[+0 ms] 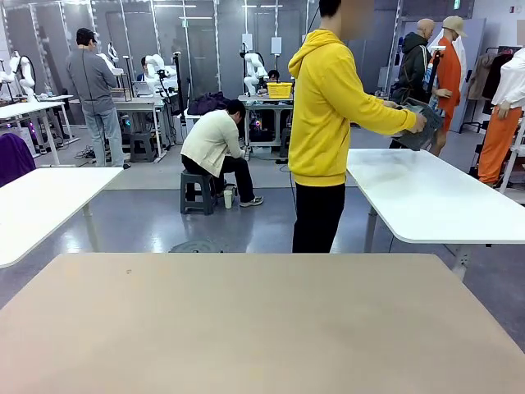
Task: Fold the towels and place them in the basket.
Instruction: When a person lays out a Towel with hook on the table, fold it in half twice.
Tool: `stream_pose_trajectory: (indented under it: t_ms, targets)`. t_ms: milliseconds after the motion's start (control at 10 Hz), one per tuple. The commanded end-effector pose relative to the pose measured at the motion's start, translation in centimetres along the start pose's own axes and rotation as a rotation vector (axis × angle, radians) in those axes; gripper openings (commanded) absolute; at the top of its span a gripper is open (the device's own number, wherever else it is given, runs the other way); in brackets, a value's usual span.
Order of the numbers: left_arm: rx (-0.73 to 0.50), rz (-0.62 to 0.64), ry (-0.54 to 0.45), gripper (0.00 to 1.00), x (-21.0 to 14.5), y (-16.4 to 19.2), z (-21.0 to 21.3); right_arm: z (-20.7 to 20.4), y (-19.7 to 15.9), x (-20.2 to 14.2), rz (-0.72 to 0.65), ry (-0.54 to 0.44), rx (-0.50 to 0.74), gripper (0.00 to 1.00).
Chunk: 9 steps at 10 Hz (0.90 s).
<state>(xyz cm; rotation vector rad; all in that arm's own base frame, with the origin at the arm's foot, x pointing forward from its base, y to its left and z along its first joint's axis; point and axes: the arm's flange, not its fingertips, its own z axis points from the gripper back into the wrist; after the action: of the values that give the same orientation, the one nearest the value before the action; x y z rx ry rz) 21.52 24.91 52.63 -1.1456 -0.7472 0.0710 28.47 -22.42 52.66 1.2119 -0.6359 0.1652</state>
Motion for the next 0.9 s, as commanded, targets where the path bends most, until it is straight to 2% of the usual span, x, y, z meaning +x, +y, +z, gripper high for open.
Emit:
stream_pose_trajectory:
  t_ms: [0, 800]
  targets:
    - [-0.013, -0.014, 0.001, 1.0, 0.24, -0.25, 0.2, 0.11, 0.05, 0.02, 0.014, 0.001, 0.009, 1.0]
    - [-0.013, -0.014, 0.001, 1.0, 0.24, -0.25, 0.2, 0.11, 0.05, 0.02, 0.014, 0.001, 0.009, 1.0]
